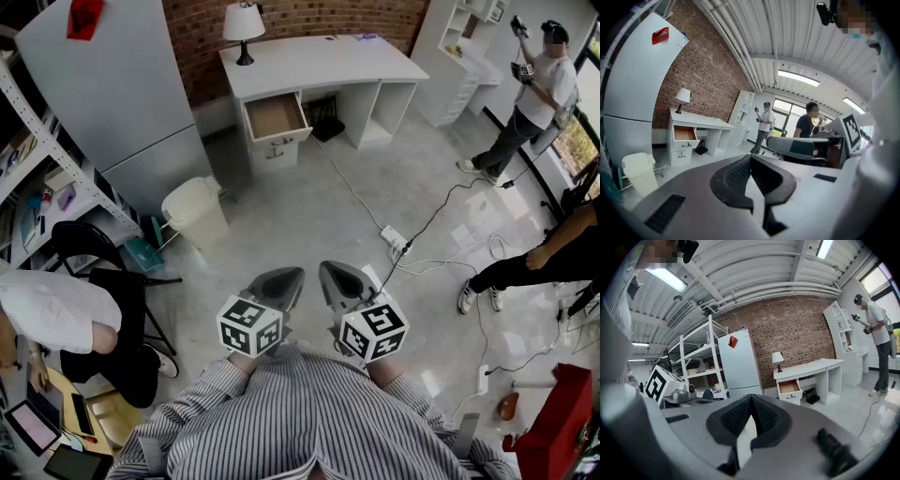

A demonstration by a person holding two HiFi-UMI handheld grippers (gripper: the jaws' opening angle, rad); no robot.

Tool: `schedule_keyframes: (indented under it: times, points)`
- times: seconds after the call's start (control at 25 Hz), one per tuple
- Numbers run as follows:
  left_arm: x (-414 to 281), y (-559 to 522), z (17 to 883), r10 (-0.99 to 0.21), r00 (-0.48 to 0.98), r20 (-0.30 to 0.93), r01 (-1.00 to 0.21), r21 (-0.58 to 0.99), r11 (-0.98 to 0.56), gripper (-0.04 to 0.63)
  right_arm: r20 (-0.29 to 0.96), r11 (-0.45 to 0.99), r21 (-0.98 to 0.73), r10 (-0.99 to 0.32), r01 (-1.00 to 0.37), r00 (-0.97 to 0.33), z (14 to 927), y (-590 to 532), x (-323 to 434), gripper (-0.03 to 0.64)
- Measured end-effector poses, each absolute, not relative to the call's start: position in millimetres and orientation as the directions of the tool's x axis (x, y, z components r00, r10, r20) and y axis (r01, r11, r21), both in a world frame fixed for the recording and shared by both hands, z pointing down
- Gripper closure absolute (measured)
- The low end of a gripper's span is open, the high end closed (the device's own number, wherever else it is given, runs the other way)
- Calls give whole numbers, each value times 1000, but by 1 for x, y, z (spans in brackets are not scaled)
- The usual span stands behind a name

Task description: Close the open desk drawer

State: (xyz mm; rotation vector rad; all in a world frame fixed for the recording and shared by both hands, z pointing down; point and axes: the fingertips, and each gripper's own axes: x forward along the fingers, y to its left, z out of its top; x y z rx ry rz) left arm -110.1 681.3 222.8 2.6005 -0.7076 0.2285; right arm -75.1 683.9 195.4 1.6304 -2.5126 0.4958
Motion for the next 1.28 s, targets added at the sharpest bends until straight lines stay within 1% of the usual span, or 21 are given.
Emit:
schedule_keyframes:
  times: [0.16, 0.44, 0.72, 0.92, 1.28]
  points:
    - [-111, 677, 223, -441, 859, 259, -510, 368, -777, 583, 269, 367, -206, -870, -907, -413, 198, 679, -75, 601]
    - [-102, 678, 226, -436, 861, 262, -507, 374, -777, 583, 287, 352, -245, -864, -903, -415, 208, 679, -69, 601]
    - [-96, 672, 229, -448, 855, 262, -518, 373, -770, 583, 245, 345, -291, -875, -892, -418, 212, 675, -60, 600]
    - [-87, 666, 227, -464, 844, 269, -535, 361, -764, 583, 234, 362, -254, -877, -897, -420, 204, 673, -52, 600]
    - [-68, 664, 235, -488, 829, 274, -559, 363, -746, 583, 268, 399, -238, -849, -885, -455, 216, 671, -38, 600]
